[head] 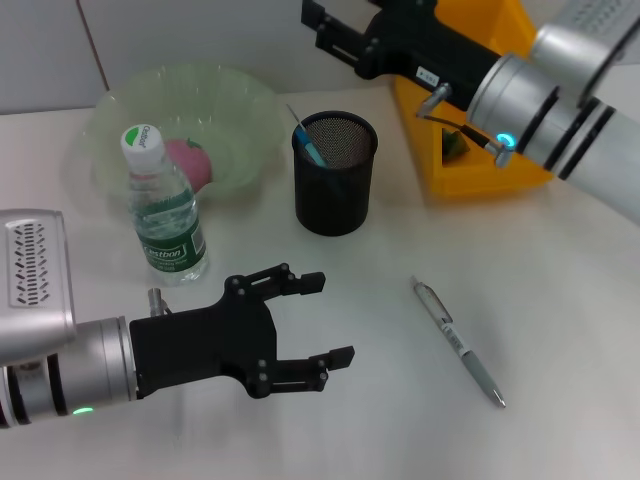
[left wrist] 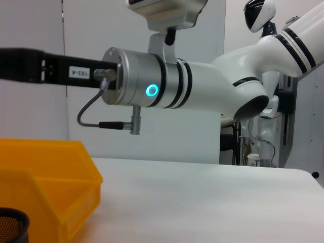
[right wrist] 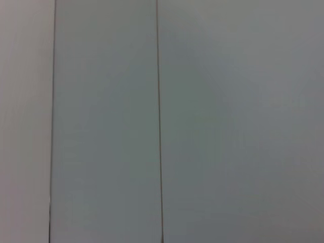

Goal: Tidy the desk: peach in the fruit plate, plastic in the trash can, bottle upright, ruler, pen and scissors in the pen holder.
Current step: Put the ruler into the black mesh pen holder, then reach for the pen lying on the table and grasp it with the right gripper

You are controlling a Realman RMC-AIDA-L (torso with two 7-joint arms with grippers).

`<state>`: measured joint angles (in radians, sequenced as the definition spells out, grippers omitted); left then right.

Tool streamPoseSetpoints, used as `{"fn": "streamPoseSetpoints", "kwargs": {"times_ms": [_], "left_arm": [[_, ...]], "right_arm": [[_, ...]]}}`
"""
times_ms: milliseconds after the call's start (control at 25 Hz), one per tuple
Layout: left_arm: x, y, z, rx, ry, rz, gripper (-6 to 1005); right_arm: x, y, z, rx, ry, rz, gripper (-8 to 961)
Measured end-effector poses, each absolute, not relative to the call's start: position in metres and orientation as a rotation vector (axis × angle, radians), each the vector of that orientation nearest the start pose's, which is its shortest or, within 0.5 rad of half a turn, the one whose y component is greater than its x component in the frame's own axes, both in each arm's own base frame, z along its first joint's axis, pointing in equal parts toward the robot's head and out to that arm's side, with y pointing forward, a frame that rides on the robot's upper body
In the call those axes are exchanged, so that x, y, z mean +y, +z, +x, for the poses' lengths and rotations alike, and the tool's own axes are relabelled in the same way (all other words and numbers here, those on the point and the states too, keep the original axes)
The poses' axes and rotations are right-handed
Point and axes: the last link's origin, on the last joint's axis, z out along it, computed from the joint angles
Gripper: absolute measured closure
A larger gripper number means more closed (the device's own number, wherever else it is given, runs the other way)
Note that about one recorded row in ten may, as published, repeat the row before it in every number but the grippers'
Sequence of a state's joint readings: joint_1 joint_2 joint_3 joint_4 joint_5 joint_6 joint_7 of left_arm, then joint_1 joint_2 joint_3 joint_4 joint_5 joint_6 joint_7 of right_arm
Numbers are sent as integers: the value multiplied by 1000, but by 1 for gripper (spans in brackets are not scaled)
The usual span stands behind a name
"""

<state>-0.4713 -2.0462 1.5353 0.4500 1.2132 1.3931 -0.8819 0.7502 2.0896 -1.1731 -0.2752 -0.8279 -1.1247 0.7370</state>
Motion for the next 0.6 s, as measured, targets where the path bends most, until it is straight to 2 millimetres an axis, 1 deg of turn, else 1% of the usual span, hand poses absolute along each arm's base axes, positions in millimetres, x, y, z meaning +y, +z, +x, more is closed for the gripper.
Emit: {"fn": "streamPoseSetpoints", "kwargs": {"times_ms": [120,200,320,360,400,440,600], "left_arm": [[288,-77,-234,-149,-882,-2831,150],[288,-76,-235,-152,-882,-2827,150],[288,-75,-236,-160,-883,-2817,150],[288,-75,-236,-160,-883,-2817,150],[289,-74,-238,-165,-882,-2811,150],[289,-74,-238,-165,-882,-2811,150],[289,-71,-239,-165,-883,-2807,150]], "right_arm": [[409,-15,183,304,1122,-2099,404],[403,-4,187,294,1167,-2068,320],[395,16,196,327,1215,-2027,193],[393,21,199,345,1228,-2019,192],[390,31,201,381,1251,-2020,190],[390,31,201,381,1251,-2020,189],[385,49,196,430,1208,-2109,185]]}}
